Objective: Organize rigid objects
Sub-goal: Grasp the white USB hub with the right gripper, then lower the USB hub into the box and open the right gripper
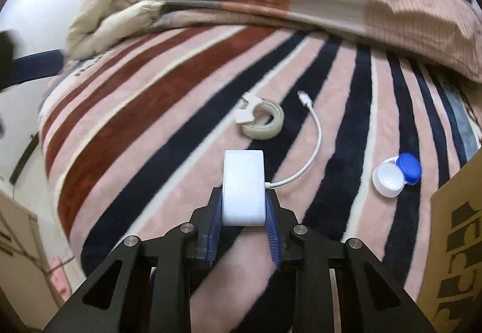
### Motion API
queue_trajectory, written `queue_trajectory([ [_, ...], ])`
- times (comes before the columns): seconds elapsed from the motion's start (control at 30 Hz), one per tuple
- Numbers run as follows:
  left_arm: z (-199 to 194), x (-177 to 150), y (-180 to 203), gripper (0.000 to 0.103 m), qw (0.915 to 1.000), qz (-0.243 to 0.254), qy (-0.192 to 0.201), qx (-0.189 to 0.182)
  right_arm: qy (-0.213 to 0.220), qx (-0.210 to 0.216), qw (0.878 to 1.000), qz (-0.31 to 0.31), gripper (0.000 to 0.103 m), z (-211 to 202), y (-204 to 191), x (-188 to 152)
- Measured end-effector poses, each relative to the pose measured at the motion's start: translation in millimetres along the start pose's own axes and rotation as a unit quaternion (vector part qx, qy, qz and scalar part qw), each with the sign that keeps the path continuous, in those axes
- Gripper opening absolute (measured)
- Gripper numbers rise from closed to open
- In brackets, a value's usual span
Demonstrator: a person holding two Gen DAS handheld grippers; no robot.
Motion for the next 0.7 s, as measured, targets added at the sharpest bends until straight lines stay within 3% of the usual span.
queue_trajectory([
  [0.27,0.5,16.3,42.7,0.076,0.9974,0.017,0.010,-0.070,0.084,0.044,0.994,-0.062,0.022,-87.0,-23.2,33.4],
  [0.43,-2.1,38.5,77.9,0.043,0.9915,0.020,0.022,-0.127,0.127,0.046,0.988,-0.078,0.022,-133.6,-21.3,54.0],
  [0.5,-1.4,47.3,94.3,0.036,0.9884,0.028,0.023,-0.148,0.136,0.041,0.987,-0.068,0.022,-148.8,-9.9,57.4],
  [0.7,23.2,66.4,160.9,0.034,0.9813,0.069,0.008,-0.179,0.153,0.020,0.987,-0.036,0.022,-184.1,37.4,52.1],
])
Point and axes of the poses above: each gripper's, at about its wrist camera, not at the fingertips, and z roughly the way its jaws point, y to its right, x to its top, the point moved 4 cm from there along z, roughly the way its jaws point, and after that the axes turned 8 degrees about y, right-handed, at the moved point
